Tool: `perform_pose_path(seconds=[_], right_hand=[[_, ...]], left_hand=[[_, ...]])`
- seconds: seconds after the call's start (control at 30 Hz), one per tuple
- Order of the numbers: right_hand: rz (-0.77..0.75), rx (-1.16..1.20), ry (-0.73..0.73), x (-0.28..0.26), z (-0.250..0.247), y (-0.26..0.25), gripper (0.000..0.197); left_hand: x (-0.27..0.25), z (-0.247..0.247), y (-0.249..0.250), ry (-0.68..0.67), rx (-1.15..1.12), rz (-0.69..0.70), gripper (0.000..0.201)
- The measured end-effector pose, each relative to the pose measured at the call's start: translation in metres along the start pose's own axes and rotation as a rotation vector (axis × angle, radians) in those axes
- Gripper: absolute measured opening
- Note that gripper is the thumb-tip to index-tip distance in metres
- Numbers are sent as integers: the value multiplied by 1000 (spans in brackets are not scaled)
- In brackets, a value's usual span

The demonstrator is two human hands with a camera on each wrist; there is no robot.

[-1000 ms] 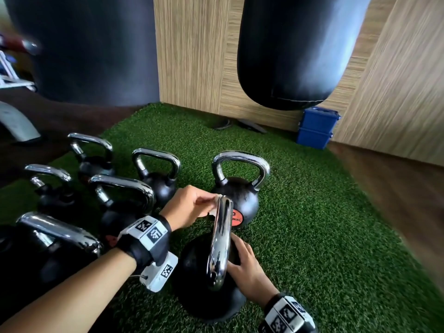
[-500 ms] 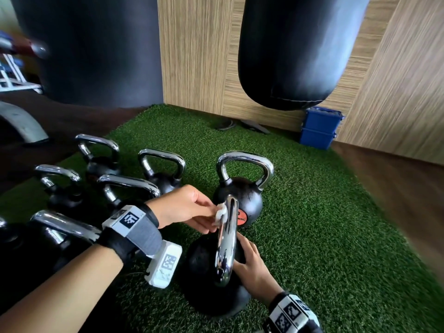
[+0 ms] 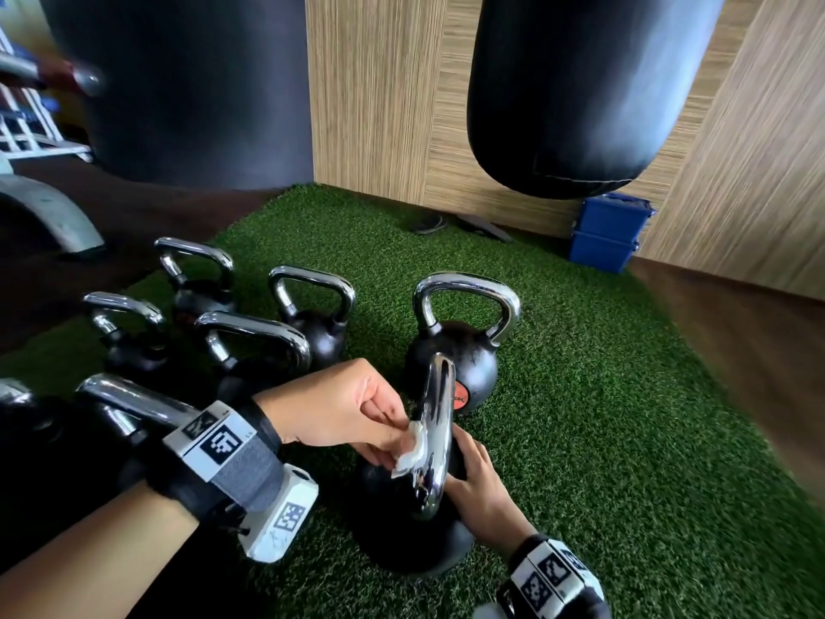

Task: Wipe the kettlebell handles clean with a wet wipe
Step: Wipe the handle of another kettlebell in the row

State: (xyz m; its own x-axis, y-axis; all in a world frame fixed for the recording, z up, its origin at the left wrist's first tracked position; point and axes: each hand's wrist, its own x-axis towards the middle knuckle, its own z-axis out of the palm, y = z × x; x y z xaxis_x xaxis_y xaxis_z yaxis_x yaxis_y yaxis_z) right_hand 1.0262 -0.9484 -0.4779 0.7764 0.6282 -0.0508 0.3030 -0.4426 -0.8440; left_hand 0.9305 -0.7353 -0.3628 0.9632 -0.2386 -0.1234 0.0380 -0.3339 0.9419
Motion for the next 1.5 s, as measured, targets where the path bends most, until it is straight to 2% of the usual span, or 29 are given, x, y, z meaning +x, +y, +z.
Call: perform_pose_path(seconds=[0.1, 0.2, 0.3, 0.5, 0.6, 0.67, 0.7, 0.73, 0.8, 0.87, 0.9, 0.97, 1.07, 1.2, 1.33, 1.43, 1.5], right_hand=[[18, 4, 1, 0, 0, 0, 94], [29, 9, 7, 1, 0, 0, 94], [31, 9, 14, 1, 1, 0, 96], [23, -12, 38, 1, 2, 1, 96], [29, -62, -35, -1, -4, -6, 88], [26, -174, -132, -1, -18, -16, 71], [7, -246, -130, 0, -28, -22, 60], [-28, -298, -63, -1, -38, -29, 49], [-101, -284, 213, -3, -56, -47, 26], [-246, -129, 446, -8, -68, -68, 10], [-325, -39, 481, -12, -70, -80, 7], [-446, -2, 447, -22, -71, -103, 12], [-512, 14, 364, -33, -64, -124, 26], [-521, 121, 363, -34, -58, -126, 32], [-471, 187, 362, -35, -61, -120, 33], [-453, 229, 319, -34, -63, -116, 27], [-457, 256, 271, -33, -66, -113, 23]], left_hand=[[-9, 7, 1, -49, 171, 7, 8], [-14, 9, 2, 0, 397, 49, 16], [-17, 18, -2, 21, 397, 50, 18], [-15, 39, -26, 106, 616, 35, 17], [-15, 35, -27, 109, 605, 30, 19], [-17, 23, -24, 145, 579, 38, 15], [-18, 15, -22, 187, 552, 46, 11], [-19, 8, -20, 239, 504, 61, 10], [-20, -3, -17, 334, 339, 105, 22], [-18, -7, -12, 404, 165, 147, 33], [-17, -7, -9, 421, 99, 182, 33], [-14, -5, -1, 428, 23, 257, 27], [-11, -2, 14, 410, 122, 323, 27], [-11, 2, 27, 452, 216, 368, 31], [-14, 9, 29, 379, 340, 369, 32], [-15, 15, 29, 343, 350, 345, 38], [-11, 17, 27, 398, 401, 351, 43]])
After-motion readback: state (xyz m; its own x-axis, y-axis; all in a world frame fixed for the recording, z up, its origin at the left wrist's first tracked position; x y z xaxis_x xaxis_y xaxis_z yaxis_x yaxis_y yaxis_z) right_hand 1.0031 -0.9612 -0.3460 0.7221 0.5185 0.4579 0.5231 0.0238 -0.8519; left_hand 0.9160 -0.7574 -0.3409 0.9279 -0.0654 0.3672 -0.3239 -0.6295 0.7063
